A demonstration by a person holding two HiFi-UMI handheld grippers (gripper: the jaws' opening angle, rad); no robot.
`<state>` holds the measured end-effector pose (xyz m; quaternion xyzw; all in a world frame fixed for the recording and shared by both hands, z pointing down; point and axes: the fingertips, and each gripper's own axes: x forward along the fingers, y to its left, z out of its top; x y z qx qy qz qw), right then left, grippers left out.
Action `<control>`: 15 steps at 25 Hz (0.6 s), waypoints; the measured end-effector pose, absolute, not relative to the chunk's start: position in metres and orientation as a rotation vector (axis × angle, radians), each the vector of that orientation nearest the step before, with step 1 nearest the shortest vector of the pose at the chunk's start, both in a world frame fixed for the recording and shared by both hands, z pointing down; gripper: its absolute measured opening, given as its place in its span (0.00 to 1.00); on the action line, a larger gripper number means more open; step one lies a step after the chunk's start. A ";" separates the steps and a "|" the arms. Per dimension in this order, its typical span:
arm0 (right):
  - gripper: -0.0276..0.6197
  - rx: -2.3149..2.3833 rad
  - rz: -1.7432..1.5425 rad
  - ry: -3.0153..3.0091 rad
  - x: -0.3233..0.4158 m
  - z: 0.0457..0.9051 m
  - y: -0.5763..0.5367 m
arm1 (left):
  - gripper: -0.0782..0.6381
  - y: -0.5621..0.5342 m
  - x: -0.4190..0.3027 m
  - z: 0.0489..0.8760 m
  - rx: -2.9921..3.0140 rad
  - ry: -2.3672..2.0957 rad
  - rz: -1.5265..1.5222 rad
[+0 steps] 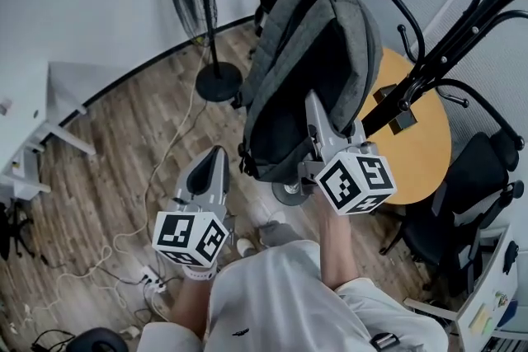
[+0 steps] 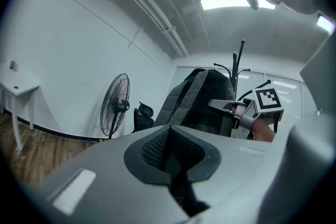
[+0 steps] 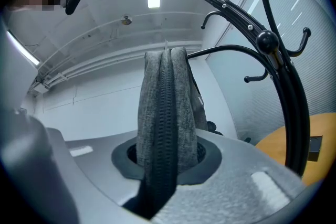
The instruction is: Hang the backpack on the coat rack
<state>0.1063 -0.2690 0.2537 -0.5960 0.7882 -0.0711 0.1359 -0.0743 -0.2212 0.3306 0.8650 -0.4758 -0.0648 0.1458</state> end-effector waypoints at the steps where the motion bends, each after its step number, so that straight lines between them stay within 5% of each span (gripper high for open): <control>1: 0.18 -1.735 -0.200 2.272 0.107 0.252 -0.272 | 0.13 -0.223 -0.073 0.331 2.490 -1.368 -0.186; 15: 0.18 -1.823 -0.162 2.079 0.119 0.229 -0.278 | 0.13 -0.232 -0.083 0.330 2.475 -1.380 -0.207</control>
